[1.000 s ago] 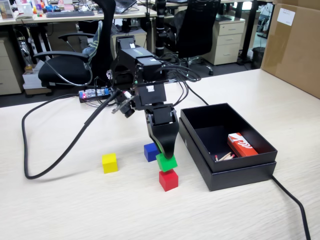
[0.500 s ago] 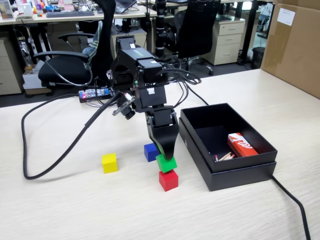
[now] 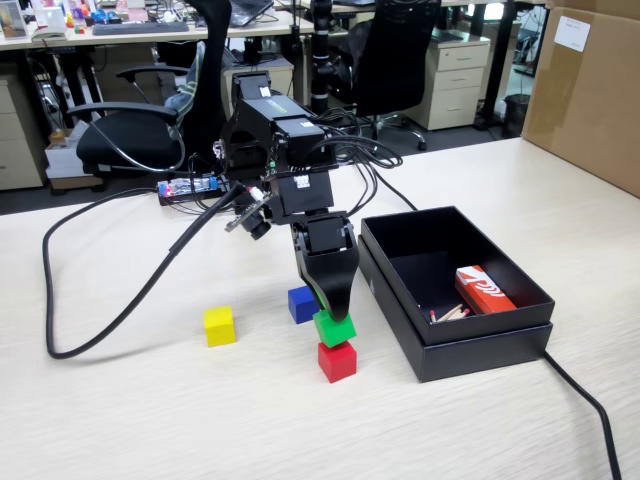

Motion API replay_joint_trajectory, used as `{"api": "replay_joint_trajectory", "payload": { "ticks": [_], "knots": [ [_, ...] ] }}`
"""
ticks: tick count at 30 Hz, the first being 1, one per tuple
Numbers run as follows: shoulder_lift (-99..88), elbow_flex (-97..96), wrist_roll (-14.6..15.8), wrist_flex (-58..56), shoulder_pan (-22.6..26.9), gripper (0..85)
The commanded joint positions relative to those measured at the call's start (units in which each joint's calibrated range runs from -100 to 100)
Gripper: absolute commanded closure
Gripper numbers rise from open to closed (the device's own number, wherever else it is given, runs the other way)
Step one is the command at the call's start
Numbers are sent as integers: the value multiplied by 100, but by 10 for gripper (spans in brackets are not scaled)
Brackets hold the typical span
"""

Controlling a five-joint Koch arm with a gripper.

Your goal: Put the green cube on top of the red cube

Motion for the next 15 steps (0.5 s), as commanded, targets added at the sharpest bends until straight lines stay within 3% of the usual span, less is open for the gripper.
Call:
{"api": "replay_joint_trajectory", "payload": {
  "ticks": [1, 6, 8, 10, 15],
  "knots": [
    [-187, 323, -20, 276, 10, 811],
    [-153, 287, -20, 285, 10, 807],
    [-130, 242, -24, 285, 15, 710],
    [-130, 233, -29, 285, 20, 690],
    [-130, 160, -44, 285, 29, 529]
  ]
}}
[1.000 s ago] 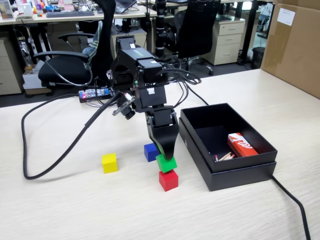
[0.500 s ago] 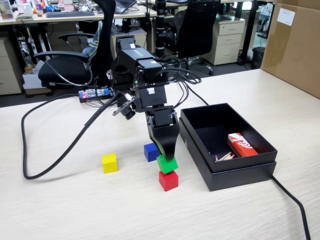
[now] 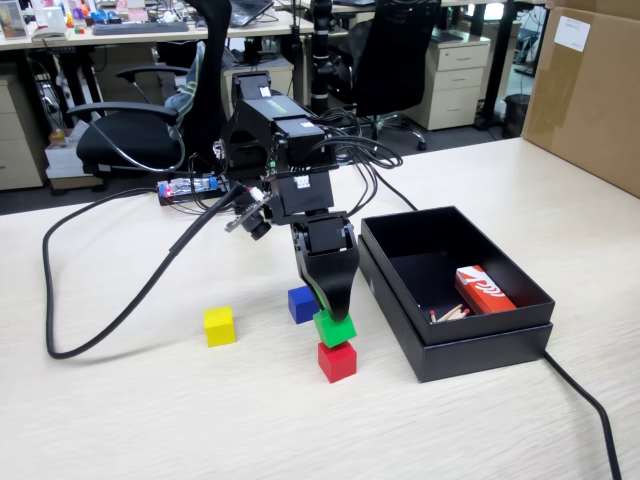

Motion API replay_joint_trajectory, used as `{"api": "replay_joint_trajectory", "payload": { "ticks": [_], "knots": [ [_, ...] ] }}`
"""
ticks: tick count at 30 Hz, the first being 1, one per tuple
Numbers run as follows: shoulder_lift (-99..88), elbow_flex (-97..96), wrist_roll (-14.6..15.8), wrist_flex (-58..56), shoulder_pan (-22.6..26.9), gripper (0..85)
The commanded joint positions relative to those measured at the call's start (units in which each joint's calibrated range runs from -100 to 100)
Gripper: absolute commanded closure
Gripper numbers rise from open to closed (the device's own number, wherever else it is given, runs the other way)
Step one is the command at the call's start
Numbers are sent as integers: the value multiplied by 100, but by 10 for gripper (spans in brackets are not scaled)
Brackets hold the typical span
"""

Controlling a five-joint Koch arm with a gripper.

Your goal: Put the green cube on top of the red cube

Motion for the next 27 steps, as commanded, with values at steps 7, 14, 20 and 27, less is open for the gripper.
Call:
{"api": "replay_joint_trajectory", "payload": {
  "ticks": [7, 14, 20, 27],
  "knots": [
    [-169, 196, -44, 285, 34, 470],
    [-180, 360, -44, 285, 24, 468],
    [-238, 749, -39, 285, 0, 468],
    [-410, 867, -39, 276, 0, 468]
  ]
}}
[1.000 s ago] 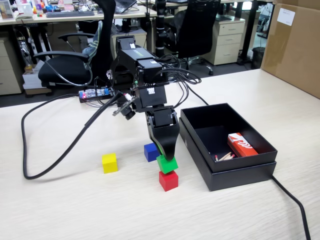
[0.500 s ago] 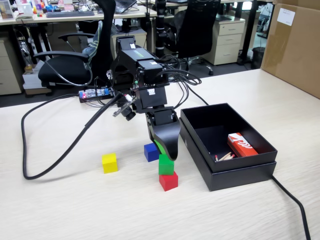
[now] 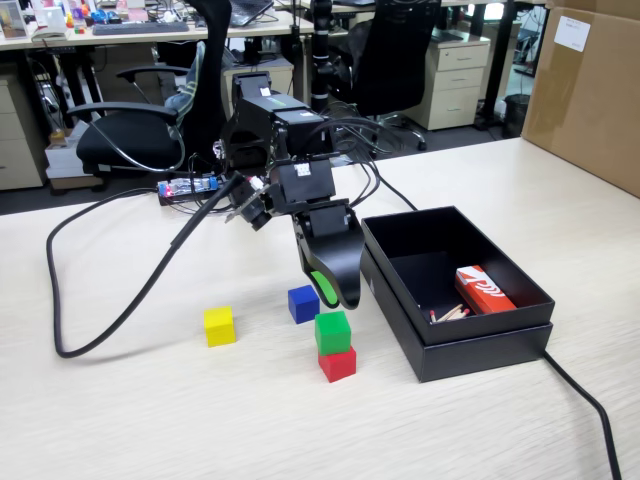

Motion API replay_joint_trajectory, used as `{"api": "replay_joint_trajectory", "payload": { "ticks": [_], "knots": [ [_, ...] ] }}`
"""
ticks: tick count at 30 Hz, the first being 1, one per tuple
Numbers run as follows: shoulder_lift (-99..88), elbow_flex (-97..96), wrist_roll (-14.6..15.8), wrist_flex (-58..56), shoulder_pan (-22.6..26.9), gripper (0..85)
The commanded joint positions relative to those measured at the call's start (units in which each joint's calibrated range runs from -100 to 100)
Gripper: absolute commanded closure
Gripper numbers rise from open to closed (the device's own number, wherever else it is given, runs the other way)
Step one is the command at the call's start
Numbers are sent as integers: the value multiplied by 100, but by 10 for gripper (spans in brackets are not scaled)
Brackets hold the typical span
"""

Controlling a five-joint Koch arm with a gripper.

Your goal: Put the green cube on top of the red cube

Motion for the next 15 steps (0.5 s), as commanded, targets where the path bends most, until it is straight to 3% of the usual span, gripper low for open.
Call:
{"api": "replay_joint_trajectory", "payload": {
  "ticks": [1, 5, 15],
  "knots": [
    [-446, 375, -39, 261, 0, 468],
    [-755, 175, -39, 88, 5, 434],
    [-4760, -2907, -44, 88, 107, 388]
  ]
}}
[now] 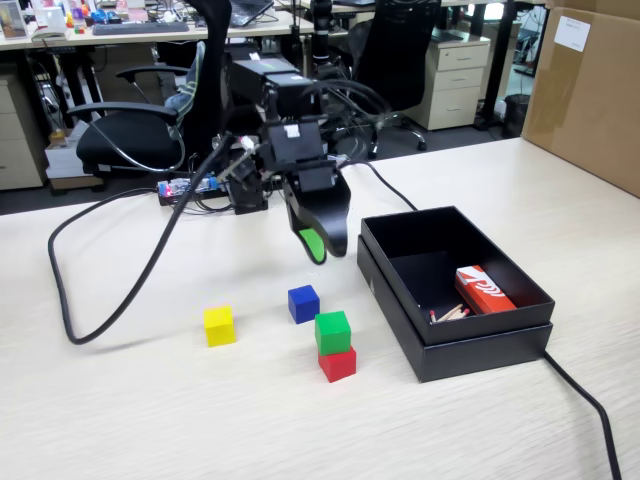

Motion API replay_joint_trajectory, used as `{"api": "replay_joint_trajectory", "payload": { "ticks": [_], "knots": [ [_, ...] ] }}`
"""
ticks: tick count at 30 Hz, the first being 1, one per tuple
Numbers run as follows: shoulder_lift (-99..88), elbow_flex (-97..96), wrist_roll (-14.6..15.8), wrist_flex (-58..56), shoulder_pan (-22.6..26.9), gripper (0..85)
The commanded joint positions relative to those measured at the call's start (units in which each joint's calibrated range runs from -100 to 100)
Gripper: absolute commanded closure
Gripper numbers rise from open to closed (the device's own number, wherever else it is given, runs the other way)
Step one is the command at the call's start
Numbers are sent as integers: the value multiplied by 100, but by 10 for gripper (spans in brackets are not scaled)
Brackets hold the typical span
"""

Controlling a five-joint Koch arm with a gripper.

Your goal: Put the green cube on top of the red cube

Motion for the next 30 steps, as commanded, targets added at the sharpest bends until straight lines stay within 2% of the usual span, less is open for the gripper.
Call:
{"api": "replay_joint_trajectory", "payload": {
  "ticks": [1, 4, 7, 14, 22, 30],
  "knots": [
    [-1736, -359, -39, 80, 29, 388],
    [-2699, -1030, -44, 80, 15, 388],
    [-4914, -3133, -78, 80, -166, 368],
    [-6681, -5082, -103, 115, -254, 366],
    [-8069, -6905, -78, 815, -303, 366],
    [-8207, -8156, -93, 1912, -322, 363]
  ]
}}
